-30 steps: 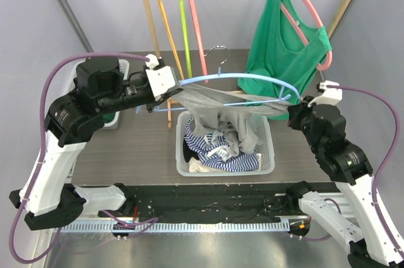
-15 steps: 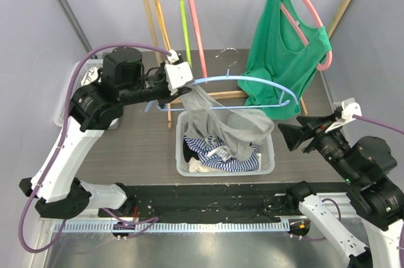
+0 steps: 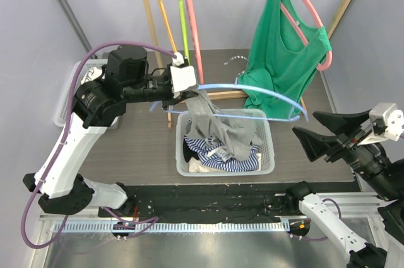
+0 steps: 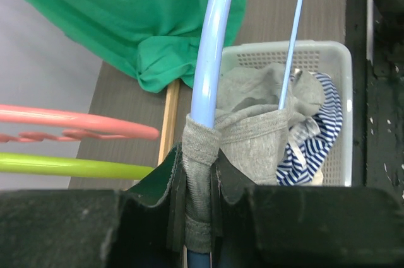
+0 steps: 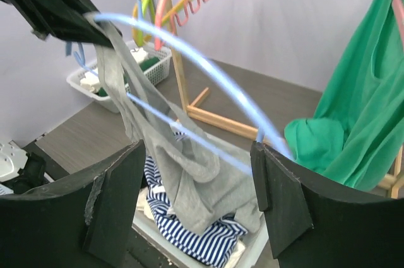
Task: Remove the tank top from the hanger
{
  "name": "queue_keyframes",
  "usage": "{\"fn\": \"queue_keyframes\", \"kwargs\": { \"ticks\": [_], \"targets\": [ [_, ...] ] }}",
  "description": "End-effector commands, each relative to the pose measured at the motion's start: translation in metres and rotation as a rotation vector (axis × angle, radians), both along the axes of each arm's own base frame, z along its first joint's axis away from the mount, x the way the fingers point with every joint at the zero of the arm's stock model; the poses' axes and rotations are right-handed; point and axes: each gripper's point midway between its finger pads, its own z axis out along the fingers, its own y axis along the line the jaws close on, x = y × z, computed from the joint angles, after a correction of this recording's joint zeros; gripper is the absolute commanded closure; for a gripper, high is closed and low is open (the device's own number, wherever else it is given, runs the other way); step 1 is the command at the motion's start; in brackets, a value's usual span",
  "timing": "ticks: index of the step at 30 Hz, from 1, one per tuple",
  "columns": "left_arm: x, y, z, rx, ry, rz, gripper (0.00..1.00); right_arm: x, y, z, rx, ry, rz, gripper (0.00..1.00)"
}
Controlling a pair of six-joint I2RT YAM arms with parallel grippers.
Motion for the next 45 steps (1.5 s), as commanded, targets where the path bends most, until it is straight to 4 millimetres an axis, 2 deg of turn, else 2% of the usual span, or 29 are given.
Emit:
{"fn": "queue_keyframes", "kwargs": {
  "ticks": [1,5,9,18,23,30,32,33,35,37,38,39,43,44,45],
  "targets": [
    [-0.030,-0.001,-0.003,0.033,-0.057,-0.166,1.00,0.007,0.016,0.025,-0.039,-0.056,0.079,0.25],
    [-0.044,0.002,-0.013,0.074,-0.085,-0.252,1.00,0.017,0.032,0.015,-0.077,-0.013,0.147,0.25],
    [-0.042,0.003,-0.001,0.057,-0.128,-0.246,1.00,0.025,0.045,0.001,-0.100,0.055,0.209,0.29],
    [-0.040,0.004,0.012,0.047,-0.188,-0.245,1.00,-0.010,0.077,-0.033,-0.128,0.187,0.511,0.32],
    [-0.042,0.004,0.016,0.039,-0.185,-0.255,1.00,-0.014,0.077,-0.044,-0.122,0.230,0.518,0.38],
    [-0.048,0.002,0.025,0.005,-0.160,-0.264,1.00,-0.011,0.073,-0.060,-0.131,0.271,0.481,0.46],
    [-0.049,0.002,0.025,0.002,-0.156,-0.265,1.00,-0.011,0.072,-0.059,-0.131,0.268,0.474,0.50],
    [-0.049,0.003,0.025,0.002,-0.151,-0.262,1.00,-0.012,0.072,-0.058,-0.127,0.263,0.474,0.60],
    [-0.049,0.002,0.022,0.006,-0.143,-0.261,1.00,-0.016,0.070,-0.050,-0.118,0.234,0.471,0.72],
    [-0.044,0.000,0.021,0.002,-0.129,-0.239,1.00,-0.021,0.066,-0.039,-0.100,0.180,0.456,0.92],
    [-0.042,0.000,0.022,-0.006,-0.123,-0.226,1.00,-0.022,0.064,-0.034,-0.091,0.158,0.437,0.99],
    [-0.037,-0.004,0.025,-0.023,-0.127,-0.213,1.00,-0.023,0.062,-0.026,-0.073,0.126,0.427,0.99],
    [-0.016,-0.016,0.037,-0.097,-0.073,-0.114,0.86,-0.030,0.050,-0.014,-0.044,0.056,0.364,0.99],
    [-0.013,-0.017,0.040,-0.126,-0.029,-0.076,0.62,-0.031,0.048,-0.014,-0.051,0.052,0.354,0.99],
    [-0.010,-0.021,0.045,-0.155,-0.022,-0.068,0.48,-0.032,0.045,-0.014,-0.057,0.060,0.336,0.99]
  ]
}}
